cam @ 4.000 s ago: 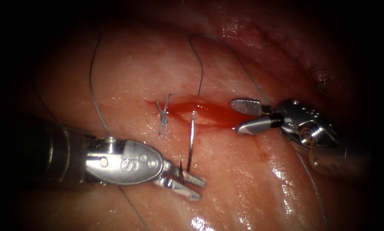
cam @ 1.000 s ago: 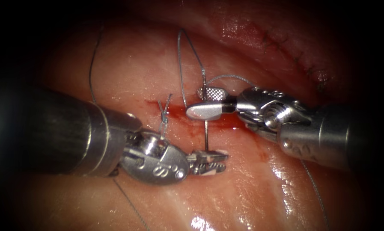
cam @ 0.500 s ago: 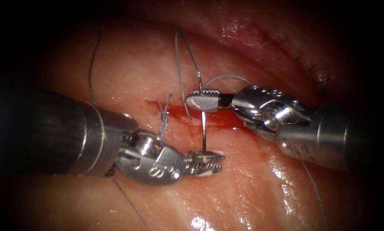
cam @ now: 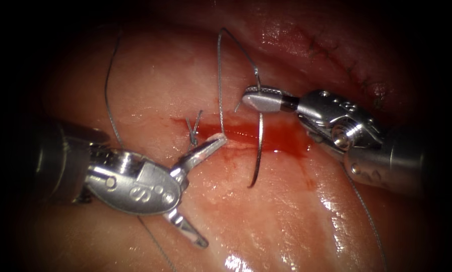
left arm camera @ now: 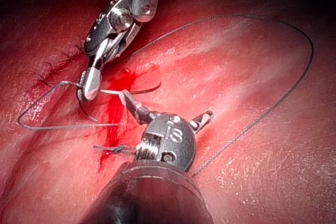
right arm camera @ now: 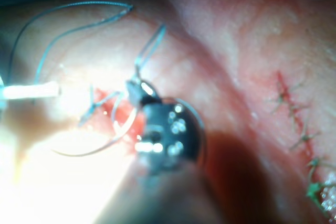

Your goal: Wound Closure

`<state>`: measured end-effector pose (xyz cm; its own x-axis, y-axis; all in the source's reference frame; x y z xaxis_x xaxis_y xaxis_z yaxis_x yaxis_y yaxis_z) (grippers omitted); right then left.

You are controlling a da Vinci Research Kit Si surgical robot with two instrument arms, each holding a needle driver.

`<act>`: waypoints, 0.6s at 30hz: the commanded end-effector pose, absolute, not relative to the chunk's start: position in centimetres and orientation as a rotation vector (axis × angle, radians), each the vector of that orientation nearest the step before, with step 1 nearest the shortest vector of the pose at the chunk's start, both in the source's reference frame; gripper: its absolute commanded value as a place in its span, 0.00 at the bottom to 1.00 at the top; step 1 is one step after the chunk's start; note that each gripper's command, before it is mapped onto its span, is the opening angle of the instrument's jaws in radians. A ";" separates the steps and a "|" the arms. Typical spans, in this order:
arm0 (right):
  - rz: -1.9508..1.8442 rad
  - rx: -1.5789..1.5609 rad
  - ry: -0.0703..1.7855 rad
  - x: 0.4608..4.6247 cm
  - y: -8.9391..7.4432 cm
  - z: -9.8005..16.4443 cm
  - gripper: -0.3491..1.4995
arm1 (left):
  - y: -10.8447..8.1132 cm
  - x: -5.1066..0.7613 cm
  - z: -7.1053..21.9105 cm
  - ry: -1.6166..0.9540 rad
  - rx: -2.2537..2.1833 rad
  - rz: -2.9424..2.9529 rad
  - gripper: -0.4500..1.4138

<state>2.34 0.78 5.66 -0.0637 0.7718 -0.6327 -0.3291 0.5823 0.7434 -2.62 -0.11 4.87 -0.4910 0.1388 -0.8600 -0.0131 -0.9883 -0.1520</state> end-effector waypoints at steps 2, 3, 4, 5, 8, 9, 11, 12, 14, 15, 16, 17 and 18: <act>0.851 0.315 1.381 2.43 0.7 5.7 0.00 | -0.1 -2.59 5.0 -0.257 -1.501 2.603 0.59; 0.806 0.269 1.390 2.44 0.7 5.7 0.00 | -0.1 -2.56 5.0 -0.293 -1.481 2.585 0.50; 0.713 0.179 1.393 2.46 0.7 5.7 0.00 | -0.1 -2.52 5.1 -0.328 -1.467 2.563 0.39; 0.664 0.138 1.395 2.46 0.7 5.7 0.00 | 0.0 -2.51 5.1 -0.346 -1.462 2.553 0.33; 0.513 0.018 1.409 2.47 0.7 5.6 0.00 | 0.1 -2.49 5.3 -0.395 -1.438 2.546 0.25; 0.480 -0.023 1.435 2.47 0.7 5.6 0.00 | 0.1 -2.46 5.4 -0.438 -1.416 2.545 0.23; 0.458 -0.052 1.447 2.48 0.7 5.5 0.00 | 0.2 -2.45 5.5 -0.475 -1.377 2.544 0.20; 0.432 -0.078 1.456 2.48 0.7 5.5 0.00 | 0.2 -2.45 5.6 -0.483 -1.366 2.542 0.19; 0.376 -0.141 1.466 2.51 0.7 5.4 0.00 | 0.3 -2.47 5.8 -0.497 -1.350 2.529 0.16; 0.364 -0.146 1.474 2.53 0.7 5.4 0.00 | 0.3 -2.48 5.8 -0.496 -1.346 2.527 0.15; 0.328 -0.181 1.482 2.57 0.7 5.3 0.00 | 0.3 -2.48 5.9 -0.499 -1.317 2.533 0.15; 0.322 -0.185 1.488 2.59 0.7 5.3 0.00 | 0.3 -2.48 6.0 -0.506 -1.302 2.540 0.15; 0.322 -0.185 1.488 2.59 0.7 5.3 0.00 | 0.3 -2.48 6.0 -0.506 -1.302 2.540 0.15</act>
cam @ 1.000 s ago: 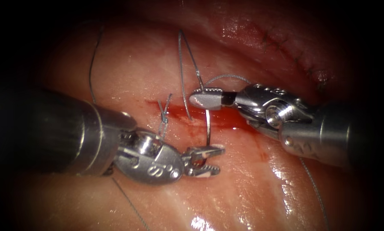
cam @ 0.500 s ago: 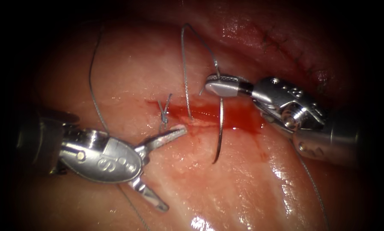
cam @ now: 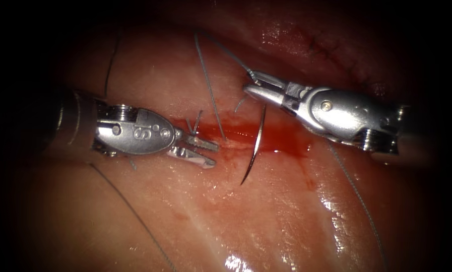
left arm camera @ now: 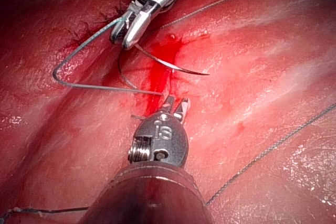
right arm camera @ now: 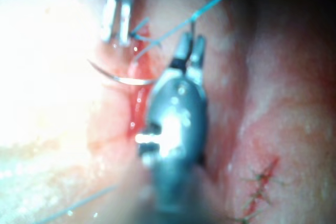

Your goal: Wound Closure

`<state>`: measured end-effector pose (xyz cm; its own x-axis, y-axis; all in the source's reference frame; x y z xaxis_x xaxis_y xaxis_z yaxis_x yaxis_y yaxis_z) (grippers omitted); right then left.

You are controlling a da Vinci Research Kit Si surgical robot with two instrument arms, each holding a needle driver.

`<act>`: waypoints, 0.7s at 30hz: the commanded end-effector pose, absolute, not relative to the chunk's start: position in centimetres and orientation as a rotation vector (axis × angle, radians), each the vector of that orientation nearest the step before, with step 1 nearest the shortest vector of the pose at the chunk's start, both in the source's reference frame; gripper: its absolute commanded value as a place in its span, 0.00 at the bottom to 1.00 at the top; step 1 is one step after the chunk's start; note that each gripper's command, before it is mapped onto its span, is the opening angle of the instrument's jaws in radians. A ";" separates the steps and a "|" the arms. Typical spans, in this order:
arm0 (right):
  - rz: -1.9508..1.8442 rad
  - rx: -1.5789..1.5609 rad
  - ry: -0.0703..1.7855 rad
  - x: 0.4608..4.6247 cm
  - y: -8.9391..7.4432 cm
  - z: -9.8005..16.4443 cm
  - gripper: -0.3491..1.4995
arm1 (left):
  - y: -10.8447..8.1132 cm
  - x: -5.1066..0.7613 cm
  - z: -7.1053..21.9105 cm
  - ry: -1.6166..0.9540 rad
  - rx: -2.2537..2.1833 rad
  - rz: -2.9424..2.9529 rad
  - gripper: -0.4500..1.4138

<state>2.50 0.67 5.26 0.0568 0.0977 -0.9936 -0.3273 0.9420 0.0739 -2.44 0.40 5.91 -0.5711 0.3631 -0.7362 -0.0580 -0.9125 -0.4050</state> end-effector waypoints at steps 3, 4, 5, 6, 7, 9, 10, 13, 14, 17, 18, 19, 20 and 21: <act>0.276 -0.222 1.491 2.69 0.6 5.3 0.00 | 0.4 -2.51 6.1 -0.519 -1.275 2.549 0.16; 0.276 -0.222 1.491 2.69 0.6 5.3 0.00 | 0.4 -2.51 6.1 -0.519 -1.275 2.549 0.16; 0.235 -0.263 1.485 2.73 0.6 5.3 0.00 | 0.5 -2.52 6.2 -0.527 -1.270 2.549 0.16; 0.226 -0.273 1.483 2.75 0.6 5.3 0.00 | 0.5 -2.52 6.2 -0.532 -1.262 2.556 0.16; 0.218 -0.282 1.481 2.76 0.6 5.3 0.00 | 0.5 -2.52 6.2 -0.531 -1.258 2.559 0.15; 0.167 -0.325 1.478 2.78 0.6 5.3 0.00 | 0.6 -2.52 6.2 -0.529 -1.235 2.567 0.15; 0.117 -0.367 1.474 2.81 0.6 5.3 0.00 | 0.7 -2.51 6.3 -0.535 -1.226 2.573 0.15; -0.005 -0.450 1.464 2.83 0.6 5.2 0.00 | 0.7 -2.51 6.4 -0.538 -1.219 2.570 0.15; -0.019 -0.463 1.463 2.84 0.6 5.2 0.00 | 0.8 -2.52 6.4 -0.538 -1.215 2.573 0.15; -0.079 -0.498 1.440 2.84 0.6 5.2 0.00 | 0.8 -2.56 6.5 -0.546 -1.198 2.586 0.15; -0.121 -0.526 1.426 2.84 0.7 5.2 0.00 | 0.8 -2.59 6.5 -0.546 -1.191 2.590 0.15; -0.132 -0.533 1.422 2.84 0.7 5.2 0.00 | 0.8 -2.60 6.5 -0.545 -1.183 2.596 0.15; -0.146 -0.546 1.418 2.84 0.7 5.3 0.00 | 0.8 -2.62 6.5 -0.543 -1.182 2.596 0.15; -0.162 -0.557 1.413 2.83 0.7 5.3 0.00 | 0.8 -2.64 6.5 -0.546 -1.182 2.597 0.15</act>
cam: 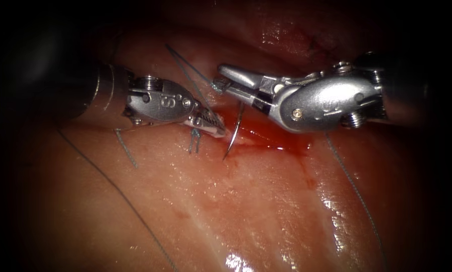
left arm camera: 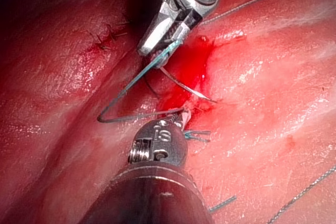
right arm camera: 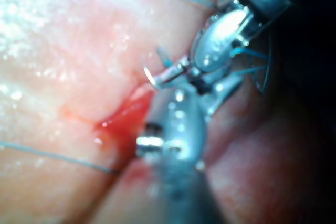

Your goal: Wound Closure

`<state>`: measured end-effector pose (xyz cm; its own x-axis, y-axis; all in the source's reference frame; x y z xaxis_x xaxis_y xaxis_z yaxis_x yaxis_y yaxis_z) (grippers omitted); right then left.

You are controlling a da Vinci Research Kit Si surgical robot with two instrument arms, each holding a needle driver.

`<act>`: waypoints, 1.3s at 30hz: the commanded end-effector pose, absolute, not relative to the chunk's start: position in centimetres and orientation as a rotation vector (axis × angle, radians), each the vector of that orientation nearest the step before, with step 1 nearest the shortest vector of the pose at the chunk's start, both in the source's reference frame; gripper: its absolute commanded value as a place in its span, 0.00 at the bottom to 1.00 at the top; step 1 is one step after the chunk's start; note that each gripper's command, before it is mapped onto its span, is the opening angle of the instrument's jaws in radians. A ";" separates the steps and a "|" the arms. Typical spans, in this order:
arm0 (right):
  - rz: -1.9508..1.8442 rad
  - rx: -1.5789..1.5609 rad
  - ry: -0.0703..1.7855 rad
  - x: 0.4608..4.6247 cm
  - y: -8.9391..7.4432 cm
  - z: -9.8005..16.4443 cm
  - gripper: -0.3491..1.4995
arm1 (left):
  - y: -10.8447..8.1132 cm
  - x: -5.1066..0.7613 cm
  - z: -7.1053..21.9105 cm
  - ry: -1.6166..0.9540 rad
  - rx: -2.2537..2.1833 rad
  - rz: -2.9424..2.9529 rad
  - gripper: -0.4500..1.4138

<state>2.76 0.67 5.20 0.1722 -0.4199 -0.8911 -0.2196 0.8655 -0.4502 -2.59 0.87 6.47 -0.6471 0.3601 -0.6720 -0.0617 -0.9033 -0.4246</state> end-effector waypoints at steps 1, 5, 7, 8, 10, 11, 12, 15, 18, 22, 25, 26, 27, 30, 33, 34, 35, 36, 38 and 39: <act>-0.168 -0.559 1.410 2.83 0.7 5.3 0.00 | 0.8 -2.65 6.6 -0.550 -1.180 2.591 0.15; -0.214 -0.598 1.395 2.83 0.7 5.3 0.00 | 0.9 -2.73 6.7 -0.564 -1.187 2.592 0.15; -0.239 -0.613 1.385 2.83 0.7 5.3 0.00 | 0.9 -2.76 6.7 -0.570 -1.190 2.586 0.16; -0.248 -0.621 1.382 2.83 0.8 5.3 0.00 | 0.9 -2.77 6.7 -0.578 -1.191 2.580 0.16; -0.271 -0.641 1.364 2.84 0.7 5.3 0.00 | 1.0 -2.81 6.8 -0.585 -1.189 2.575 0.16; -0.280 -0.650 1.358 2.85 0.7 5.3 0.00 | 1.0 -2.81 6.9 -0.594 -1.175 2.575 0.16; -0.284 -0.654 1.357 2.85 0.7 5.3 0.00 | 1.0 -2.80 6.9 -0.595 -1.173 2.579 0.16; -0.303 -0.669 1.346 2.84 0.7 5.3 0.00 | 1.0 -2.78 7.0 -0.611 -1.167 2.580 0.16; -0.327 -0.689 1.334 2.86 0.7 5.3 0.00 | 1.0 -2.75 7.1 -0.620 -1.166 2.578 0.15; -0.382 -0.728 1.302 2.90 0.8 5.3 0.00 | 1.1 -2.74 7.2 -0.636 -1.146 2.561 0.14; -0.399 -0.743 1.292 2.94 0.7 5.3 0.00 | 1.1 -2.74 7.3 -0.641 -1.144 2.555 0.14; -0.402 -0.746 1.290 2.94 0.7 5.4 0.00 | 1.1 -2.73 7.3 -0.647 -1.144 2.551 0.14; -0.403 -0.747 1.290 2.94 0.7 5.4 0.00 | 1.1 -2.73 7.3 -0.648 -1.145 2.552 0.14; -0.406 -0.750 1.288 2.94 0.7 5.4 0.00 | 1.1 -2.72 7.3 -0.649 -1.146 2.552 0.14; -0.421 -0.756 1.282 2.92 0.7 5.6 0.00 | 1.0 -2.68 7.2 -0.653 -1.148 2.554 0.14; -0.422 -0.757 1.281 2.92 0.7 5.6 0.00 | 1.0 -2.68 7.2 -0.654 -1.149 2.554 0.14; -0.423 -0.758 1.281 2.92 0.7 5.6 0.00 | 1.0 -2.67 7.2 -0.657 -1.146 2.549 0.14; -0.425 -0.757 1.276 2.92 0.7 5.6 0.00 | 1.0 -2.67 7.2 -0.658 -1.146 2.549 0.14; -0.432 -0.760 1.273 2.92 0.7 5.6 0.00 | 1.0 -2.66 7.2 -0.659 -1.146 2.550 0.14; -0.432 -0.760 1.273 2.92 0.7 5.6 0.00 | 1.0 -2.66 7.2 -0.659 -1.147 2.550 0.14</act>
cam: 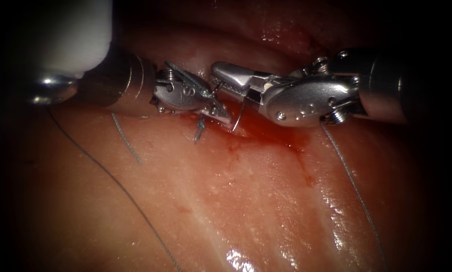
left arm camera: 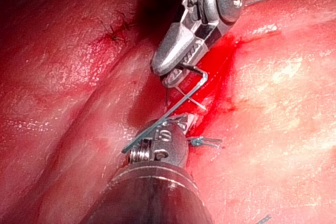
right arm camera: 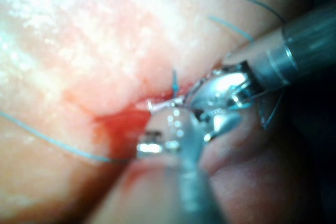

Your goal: Wound Closure

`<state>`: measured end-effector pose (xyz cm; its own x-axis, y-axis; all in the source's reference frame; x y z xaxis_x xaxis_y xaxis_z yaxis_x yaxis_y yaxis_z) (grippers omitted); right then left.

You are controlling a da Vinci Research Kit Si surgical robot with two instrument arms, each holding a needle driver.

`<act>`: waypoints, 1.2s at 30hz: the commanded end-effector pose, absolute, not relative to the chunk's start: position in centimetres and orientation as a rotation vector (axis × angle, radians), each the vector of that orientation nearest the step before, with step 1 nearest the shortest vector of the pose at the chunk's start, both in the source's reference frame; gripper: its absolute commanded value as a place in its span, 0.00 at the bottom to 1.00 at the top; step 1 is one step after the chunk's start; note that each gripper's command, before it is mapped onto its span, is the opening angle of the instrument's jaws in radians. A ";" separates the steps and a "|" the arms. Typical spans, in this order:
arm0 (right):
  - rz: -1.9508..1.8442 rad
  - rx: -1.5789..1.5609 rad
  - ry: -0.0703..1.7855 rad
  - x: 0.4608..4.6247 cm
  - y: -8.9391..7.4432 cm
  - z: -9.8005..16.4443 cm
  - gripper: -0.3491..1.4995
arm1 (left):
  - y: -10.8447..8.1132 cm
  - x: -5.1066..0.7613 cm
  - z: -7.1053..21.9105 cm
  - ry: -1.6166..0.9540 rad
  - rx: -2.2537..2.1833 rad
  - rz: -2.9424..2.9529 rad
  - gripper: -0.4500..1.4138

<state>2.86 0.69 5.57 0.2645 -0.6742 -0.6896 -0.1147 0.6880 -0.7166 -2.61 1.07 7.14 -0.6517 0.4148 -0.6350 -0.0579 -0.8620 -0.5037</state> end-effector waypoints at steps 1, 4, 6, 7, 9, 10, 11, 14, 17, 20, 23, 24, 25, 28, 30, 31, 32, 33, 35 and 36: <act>-0.435 -0.764 1.269 2.92 0.7 5.6 0.00 | 1.0 -2.66 7.2 -0.659 -1.147 2.550 0.14; -0.436 -0.766 1.268 2.94 0.7 5.6 0.00 | 1.0 -2.65 7.2 -0.661 -1.147 2.550 0.15; -0.439 -0.767 1.265 2.99 0.6 5.6 0.00 | 1.0 -2.64 7.2 -0.664 -1.149 2.550 0.15; -0.439 -0.772 1.265 3.02 0.6 5.7 0.00 | 1.0 -2.61 7.2 -0.667 -1.150 2.550 0.16; -0.436 -0.778 1.266 3.04 0.6 5.7 0.00 | 1.0 -2.59 7.1 -0.671 -1.152 2.550 0.16; -0.434 -0.781 1.267 3.05 0.6 5.7 0.00 | 1.0 -2.57 7.1 -0.670 -1.151 2.552 0.16; -0.436 -0.788 1.263 3.06 0.6 5.7 0.00 | 1.0 -2.53 7.1 -0.667 -1.150 2.554 0.16; -0.426 -0.792 1.268 3.07 0.6 5.6 0.00 | 1.0 -2.47 7.1 -0.662 -1.142 2.554 0.16; -0.410 -0.789 1.279 3.07 0.5 5.7 0.00 | 1.0 -2.44 7.1 -0.667 -1.140 2.551 0.16; -0.395 -0.780 1.293 3.07 0.5 5.6 0.00 | 1.0 -2.44 7.1 -0.667 -1.139 2.551 0.16; -0.378 -0.774 1.317 3.07 0.5 5.6 0.00 | 1.0 -2.44 7.1 -0.667 -1.139 2.551 0.17; -0.376 -0.769 1.324 3.07 0.5 5.6 0.00 | 1.0 -2.43 7.1 -0.668 -1.138 2.550 0.17; -0.373 -0.764 1.329 3.07 0.5 5.6 0.00 | 0.9 -2.43 7.0 -0.669 -1.139 2.550 0.18; -0.334 -0.740 1.358 3.00 0.5 5.6 0.00 | 0.9 -2.39 6.9 -0.662 -1.129 2.551 0.19; -0.321 -0.737 1.369 2.99 0.5 5.6 0.00 | 0.9 -2.38 6.9 -0.658 -1.125 2.552 0.19; -0.293 -0.722 1.399 2.98 0.6 5.5 0.00 | 0.8 -2.36 6.7 -0.651 -1.113 2.549 0.19; -0.285 -0.713 1.411 2.99 0.6 5.5 0.00 | 0.8 -2.36 6.7 -0.652 -1.105 2.543 0.20; -0.283 -0.708 1.423 2.99 0.6 5.5 0.00 | 0.8 -2.36 6.7 -0.651 -1.107 2.546 0.20; -0.264 -0.691 1.465 3.00 0.6 5.5 0.00 | 0.7 -2.38 6.6 -0.648 -1.110 2.557 0.20; -0.257 -0.680 1.488 3.00 0.6 5.5 0.00 | 0.7 -2.40 6.5 -0.647 -1.112 2.560 0.20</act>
